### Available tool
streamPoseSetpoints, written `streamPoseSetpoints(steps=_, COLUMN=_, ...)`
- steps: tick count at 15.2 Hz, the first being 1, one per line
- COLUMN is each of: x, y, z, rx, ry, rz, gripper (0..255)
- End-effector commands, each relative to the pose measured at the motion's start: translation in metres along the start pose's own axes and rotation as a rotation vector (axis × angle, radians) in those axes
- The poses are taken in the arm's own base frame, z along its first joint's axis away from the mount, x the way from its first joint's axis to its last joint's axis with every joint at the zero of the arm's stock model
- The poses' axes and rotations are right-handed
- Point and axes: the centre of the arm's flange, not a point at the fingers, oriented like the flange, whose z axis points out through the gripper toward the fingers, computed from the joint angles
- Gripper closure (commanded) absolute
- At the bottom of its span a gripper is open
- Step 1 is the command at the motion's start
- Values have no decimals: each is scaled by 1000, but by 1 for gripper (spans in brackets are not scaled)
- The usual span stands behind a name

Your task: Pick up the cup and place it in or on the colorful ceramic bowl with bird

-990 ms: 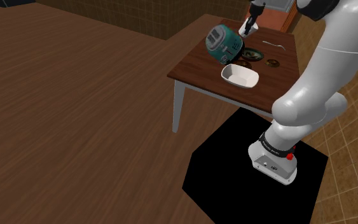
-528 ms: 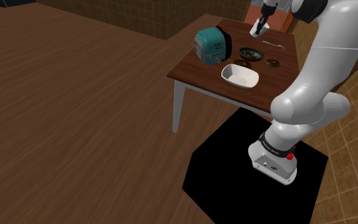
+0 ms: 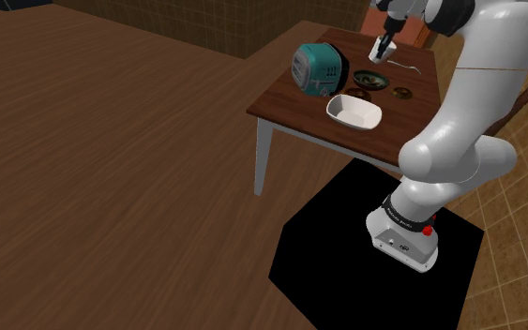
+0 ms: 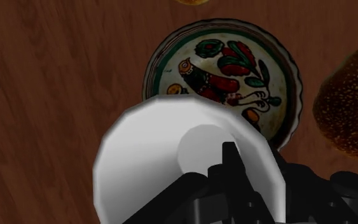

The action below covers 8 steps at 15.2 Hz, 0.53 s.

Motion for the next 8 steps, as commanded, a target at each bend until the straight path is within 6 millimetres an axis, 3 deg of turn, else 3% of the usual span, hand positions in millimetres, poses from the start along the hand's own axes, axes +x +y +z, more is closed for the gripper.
streamPoseSetpoints(steps=1, x=-1, y=-3, z=9, rx=-1, ry=1, rz=0, gripper=255)
streamPoseSetpoints(steps=8, x=-3, y=-11, z=46, rx=-1, ry=1, rz=0, gripper=255)
